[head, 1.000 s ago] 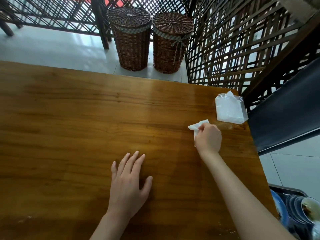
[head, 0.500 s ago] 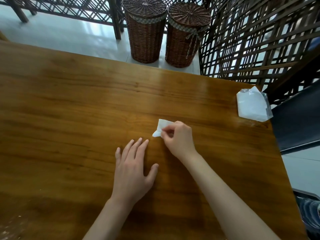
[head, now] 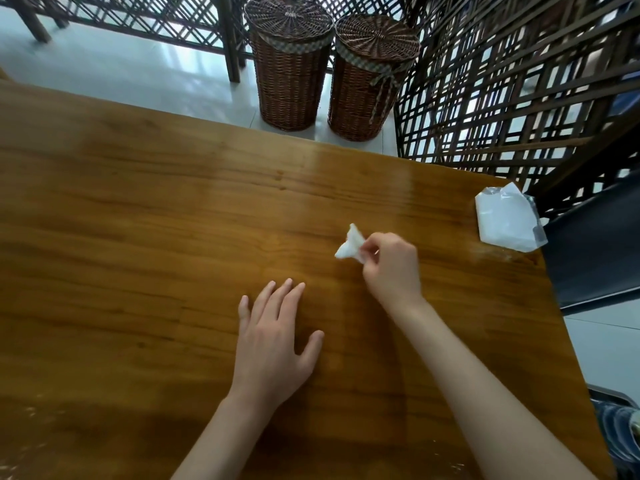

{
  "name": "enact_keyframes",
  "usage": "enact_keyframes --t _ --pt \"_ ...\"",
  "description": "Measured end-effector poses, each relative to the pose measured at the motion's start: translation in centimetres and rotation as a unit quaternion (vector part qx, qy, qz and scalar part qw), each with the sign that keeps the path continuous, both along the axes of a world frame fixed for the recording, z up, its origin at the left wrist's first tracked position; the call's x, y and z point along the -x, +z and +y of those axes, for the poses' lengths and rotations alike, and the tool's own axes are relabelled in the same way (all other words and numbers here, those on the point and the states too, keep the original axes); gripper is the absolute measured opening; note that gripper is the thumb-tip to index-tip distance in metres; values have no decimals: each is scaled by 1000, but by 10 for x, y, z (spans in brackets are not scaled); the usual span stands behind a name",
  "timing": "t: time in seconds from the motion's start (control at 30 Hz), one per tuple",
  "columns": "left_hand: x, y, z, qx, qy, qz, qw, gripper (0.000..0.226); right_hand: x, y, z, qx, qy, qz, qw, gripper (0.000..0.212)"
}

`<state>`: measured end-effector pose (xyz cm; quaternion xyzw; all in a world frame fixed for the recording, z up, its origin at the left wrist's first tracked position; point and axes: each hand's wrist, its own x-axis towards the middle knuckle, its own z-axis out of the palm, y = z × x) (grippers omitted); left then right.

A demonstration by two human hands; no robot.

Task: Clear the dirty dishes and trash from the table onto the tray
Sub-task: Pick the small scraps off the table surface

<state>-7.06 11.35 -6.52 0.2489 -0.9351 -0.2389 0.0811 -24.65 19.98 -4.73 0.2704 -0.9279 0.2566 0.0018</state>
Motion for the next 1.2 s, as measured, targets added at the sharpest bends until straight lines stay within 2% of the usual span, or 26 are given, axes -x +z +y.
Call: enact_keyframes --t 0.13,0.4,0.53,0.63,0.8,0.87,1.0,1.2 --pt "8 -1 -14 14 7 5 1000 65 25 -3 8 -8 -85 3 996 13" --pt "19 -3 -31 26 -4 10 1000 64 27 -22 -2 30 -168 1 985 26" --pt "20 -4 -36 38 -5 21 999 64 24 -21 -19 30 -133 -19 990 28" --pt "18 -6 -44 50 5 21 999 63 11 -23 -35 4 -76 2 997 21" --pt "11 -8 -65 57 24 13 998 62 -23 -25 -54 16 29 20 999 17" --pt "11 -7 -73 55 25 16 998 61 -26 -24 -57 22 36 16 999 16" --pt "12 -1 -90 56 11 25 998 62 -6 -17 -48 51 -77 36 995 16" --pt "24 5 -114 61 0 28 998 62 28 -17 -49 29 -209 20 977 23"
